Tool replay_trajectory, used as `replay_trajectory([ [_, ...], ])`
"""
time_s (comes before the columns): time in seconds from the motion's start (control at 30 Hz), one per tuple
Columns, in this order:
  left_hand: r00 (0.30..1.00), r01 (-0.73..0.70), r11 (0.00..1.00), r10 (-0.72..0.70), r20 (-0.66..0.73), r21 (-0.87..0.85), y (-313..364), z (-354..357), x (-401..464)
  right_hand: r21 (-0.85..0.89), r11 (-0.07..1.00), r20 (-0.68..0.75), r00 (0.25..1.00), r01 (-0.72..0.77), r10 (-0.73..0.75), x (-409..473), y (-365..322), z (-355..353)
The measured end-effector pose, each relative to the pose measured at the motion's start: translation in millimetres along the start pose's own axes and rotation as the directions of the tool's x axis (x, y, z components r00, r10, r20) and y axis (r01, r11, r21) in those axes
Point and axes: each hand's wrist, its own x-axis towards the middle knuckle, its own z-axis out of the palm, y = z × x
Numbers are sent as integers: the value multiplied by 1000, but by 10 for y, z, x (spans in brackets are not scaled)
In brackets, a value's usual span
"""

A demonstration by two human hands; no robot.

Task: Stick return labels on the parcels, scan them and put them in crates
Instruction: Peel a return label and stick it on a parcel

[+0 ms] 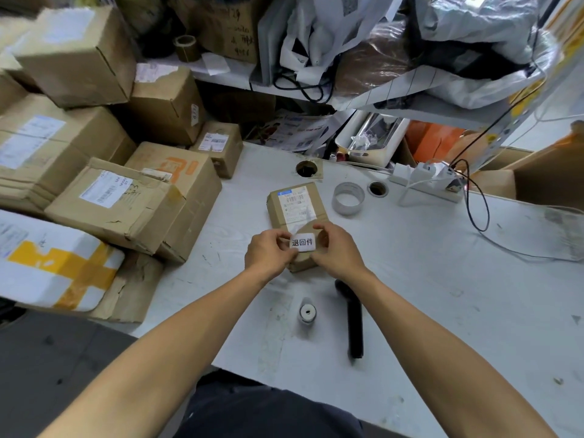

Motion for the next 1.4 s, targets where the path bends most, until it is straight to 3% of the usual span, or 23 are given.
replay_trajectory([
  [0.17,999,30,999,-31,-17,-45,-84,30,-7,-116,987,-59,992,-115,108,-49,98,16],
  [0.43,993,115,992,-117,-31,-56,-12,48,78,-29,982,58,981,-184,186,-166,81,78],
  [0.6,947,311,902,-266,180,-300,-68,-1,61,23,964,18,964,-265,264,-297,-53,149],
  [0.9,895,307,818,-74,440,-487,-36,-140,-18,91,931,-207,907,-355,366,-622,-287,175],
  [1.0,873,300,788,0,488,-537,76,-168,-64,235,908,-297,864,-347,407,-789,-338,131],
  [1.13,830,265,772,123,545,-577,280,-137,-208,479,828,-435,741,-291,512,-1116,-273,8],
  [1.4,689,153,820,312,654,-551,809,339,-875,646,721,-558,490,-250,670,-2003,-8,-328],
])
